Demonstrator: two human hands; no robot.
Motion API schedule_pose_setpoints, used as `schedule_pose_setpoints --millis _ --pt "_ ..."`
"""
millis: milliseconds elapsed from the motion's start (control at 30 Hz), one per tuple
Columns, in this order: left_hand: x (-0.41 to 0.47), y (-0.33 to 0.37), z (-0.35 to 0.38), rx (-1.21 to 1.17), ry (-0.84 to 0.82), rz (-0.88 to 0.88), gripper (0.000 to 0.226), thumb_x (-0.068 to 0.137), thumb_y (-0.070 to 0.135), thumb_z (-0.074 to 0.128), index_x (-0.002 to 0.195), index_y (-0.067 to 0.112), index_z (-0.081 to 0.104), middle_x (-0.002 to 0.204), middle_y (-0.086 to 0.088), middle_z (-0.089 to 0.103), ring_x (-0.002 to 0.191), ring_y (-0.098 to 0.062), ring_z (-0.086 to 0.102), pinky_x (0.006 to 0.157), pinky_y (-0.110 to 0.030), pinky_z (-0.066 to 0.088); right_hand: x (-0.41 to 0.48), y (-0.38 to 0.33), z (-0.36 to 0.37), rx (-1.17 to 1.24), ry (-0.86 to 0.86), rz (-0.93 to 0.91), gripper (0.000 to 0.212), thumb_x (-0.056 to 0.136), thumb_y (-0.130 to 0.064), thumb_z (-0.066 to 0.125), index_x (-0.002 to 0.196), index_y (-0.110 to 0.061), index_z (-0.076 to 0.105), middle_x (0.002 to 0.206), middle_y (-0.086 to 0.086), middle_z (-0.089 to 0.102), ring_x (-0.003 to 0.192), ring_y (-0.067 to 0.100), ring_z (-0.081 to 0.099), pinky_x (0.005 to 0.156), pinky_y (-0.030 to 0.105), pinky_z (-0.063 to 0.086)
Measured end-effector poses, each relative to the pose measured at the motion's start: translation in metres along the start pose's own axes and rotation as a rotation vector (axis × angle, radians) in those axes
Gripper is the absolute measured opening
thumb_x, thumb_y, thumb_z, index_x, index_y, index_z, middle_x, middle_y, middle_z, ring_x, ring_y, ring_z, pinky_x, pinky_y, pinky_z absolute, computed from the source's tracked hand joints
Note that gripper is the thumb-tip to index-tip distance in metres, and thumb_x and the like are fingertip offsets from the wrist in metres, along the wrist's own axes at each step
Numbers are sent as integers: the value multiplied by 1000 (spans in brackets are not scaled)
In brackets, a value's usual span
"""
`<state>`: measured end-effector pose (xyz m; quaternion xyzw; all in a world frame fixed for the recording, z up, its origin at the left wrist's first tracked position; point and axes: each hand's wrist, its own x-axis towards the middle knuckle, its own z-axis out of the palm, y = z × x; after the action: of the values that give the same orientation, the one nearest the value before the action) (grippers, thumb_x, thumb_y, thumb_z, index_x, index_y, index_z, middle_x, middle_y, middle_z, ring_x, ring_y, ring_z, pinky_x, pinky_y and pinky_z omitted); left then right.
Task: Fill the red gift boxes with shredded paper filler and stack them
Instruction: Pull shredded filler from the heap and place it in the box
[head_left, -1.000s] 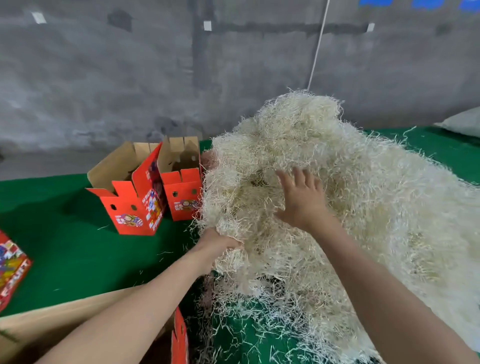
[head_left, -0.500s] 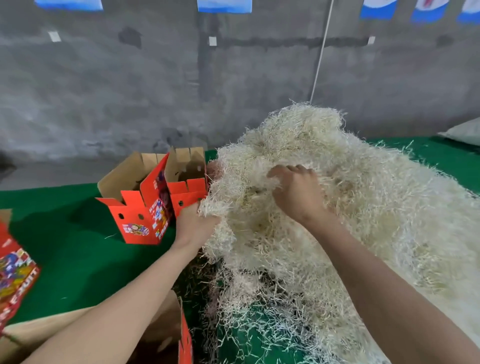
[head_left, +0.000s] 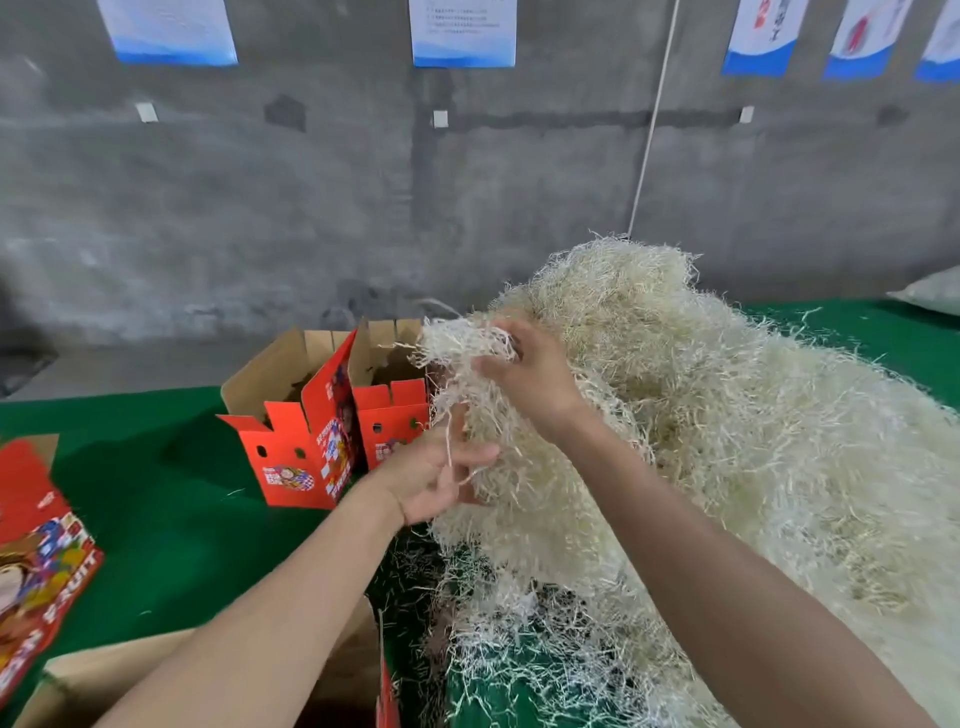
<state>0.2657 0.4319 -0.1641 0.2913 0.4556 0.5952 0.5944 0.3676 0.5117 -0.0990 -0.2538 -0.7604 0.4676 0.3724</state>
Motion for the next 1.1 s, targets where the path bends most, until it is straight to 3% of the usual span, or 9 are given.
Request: schedule_pose_setpoints --millis 167,300,400,533,633,800,900,1000,1100 --pt "20 -17 7 217 458 -43 67 59 17 82 120 2 56 107 -17 66 100 -33 62 83 -44 52 -8 25 -32 15 -333 174 57 77 -30 72 129 -30 49 132 -2 49 114 11 51 93 28 41" --pt "20 -13 -19 146 582 -59 33 75 8 67 107 0 61 117 -19 59 107 -38 57 92 -50 46 -20 60 -79 -405 -464 101 135 49 -55 82 137 -51 -20 152 -16 -19 140 12 -14 109 45 1" --pt "20 -10 -27 24 562 -47 5 82 8 61 85 5 62 94 -16 60 76 -32 60 62 -36 50 -55 116 -42 -939 -446 133 142 61 -37 79 125 -37 -47 140 -3 -46 131 24 -35 108 51 -15" --pt "20 -18 -24 125 550 -21 17 80 5 62 97 5 56 97 -9 58 69 -23 59 47 -24 48 -58 124 -27 -413 -224 370 98 70 15 52 148 -16 2 151 15 14 134 35 28 104 40 38" --pt "18 -29 -28 514 494 -47 47 82 10 64 123 15 41 116 -2 53 99 -22 58 75 -28 50 -38 102 -45 26 -91 381 50 77 17 47 118 -11 55 114 7 60 85 15 60 72 40 55" --pt "17 -36 -13 363 439 -114 17 88 -6 45 83 5 58 77 -13 59 72 -22 57 67 -32 49 -29 76 -44 -97 -385 120 95 74 11 55 142 -45 21 155 -9 -11 139 11 -1 105 30 22" --pt "14 -37 8 208 425 -109 25 97 13 43 77 11 57 67 -9 64 55 -19 60 51 -23 51 -37 78 -40 36 -427 324 99 78 11 56 147 -35 3 153 2 18 132 12 36 95 18 40" --pt "16 -47 23 62 361 -133 24 98 28 42 91 14 60 96 -6 64 77 -18 65 75 -34 54 -39 86 -39 1 -341 366 59 83 9 54 133 -19 38 117 -1 50 57 -14 57 51 9 49" --pt "15 -58 30 -236 176 -209 21 89 24 47 102 9 53 81 -10 64 77 -27 61 78 -42 51 -26 86 -58 94 -61 405 16 91 -6 51 101 -17 57 93 4 63 74 9 63 71 29 57"
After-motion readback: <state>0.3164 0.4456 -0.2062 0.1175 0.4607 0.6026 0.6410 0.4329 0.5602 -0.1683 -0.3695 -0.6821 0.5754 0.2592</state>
